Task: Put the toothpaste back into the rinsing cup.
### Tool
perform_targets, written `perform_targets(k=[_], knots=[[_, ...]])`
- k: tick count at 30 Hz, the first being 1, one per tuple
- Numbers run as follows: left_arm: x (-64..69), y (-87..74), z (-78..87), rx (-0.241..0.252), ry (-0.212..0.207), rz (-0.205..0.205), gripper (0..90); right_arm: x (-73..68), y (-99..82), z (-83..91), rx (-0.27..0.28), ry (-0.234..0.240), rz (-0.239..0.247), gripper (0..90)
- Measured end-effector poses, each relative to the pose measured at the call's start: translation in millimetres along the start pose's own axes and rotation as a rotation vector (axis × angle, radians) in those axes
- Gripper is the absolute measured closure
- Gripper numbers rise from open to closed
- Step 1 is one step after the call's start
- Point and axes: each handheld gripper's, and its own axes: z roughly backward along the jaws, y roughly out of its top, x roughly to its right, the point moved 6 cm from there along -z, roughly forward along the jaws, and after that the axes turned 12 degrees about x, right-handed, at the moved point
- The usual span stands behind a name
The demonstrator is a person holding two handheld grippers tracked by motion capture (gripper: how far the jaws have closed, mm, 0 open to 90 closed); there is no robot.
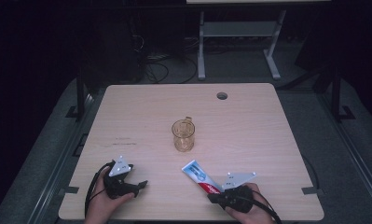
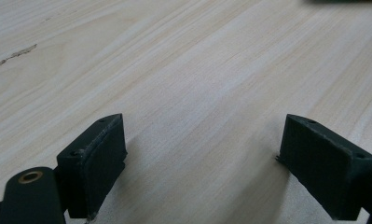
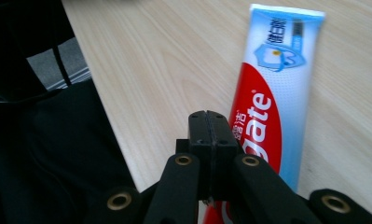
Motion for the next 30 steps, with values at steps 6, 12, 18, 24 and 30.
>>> perform_targets(k=[6, 12, 18, 24, 30], knots=[[0.1, 0.0, 0.0, 0.0, 0.0, 0.0, 13.1, 7.3, -0.6, 4.1, -0.003, -0.027, 0.002, 90.0], [0.3, -0.1, 0.1, 0.0, -0.001, -0.001, 13.1, 15.0, -1.7, 8.0, -0.011, -0.053, -0.003, 90.0], [0.4, -0.1, 0.2, -0.001, -0.002, -0.001, 13.1, 12.6, 0.7, 8.5, -0.002, -0.032, 0.006, 89.7], [0.6, -0.1, 0.2, -0.001, -0.002, 0.0, 13.1, 10.6, 9.1, 9.9, 0.021, -0.019, 0.011, 81.9], [0.4, -0.1, 0.2, -0.001, -0.002, -0.002, 13.1, 14.7, 16.5, 9.9, 0.027, -0.024, 0.014, 73.3]])
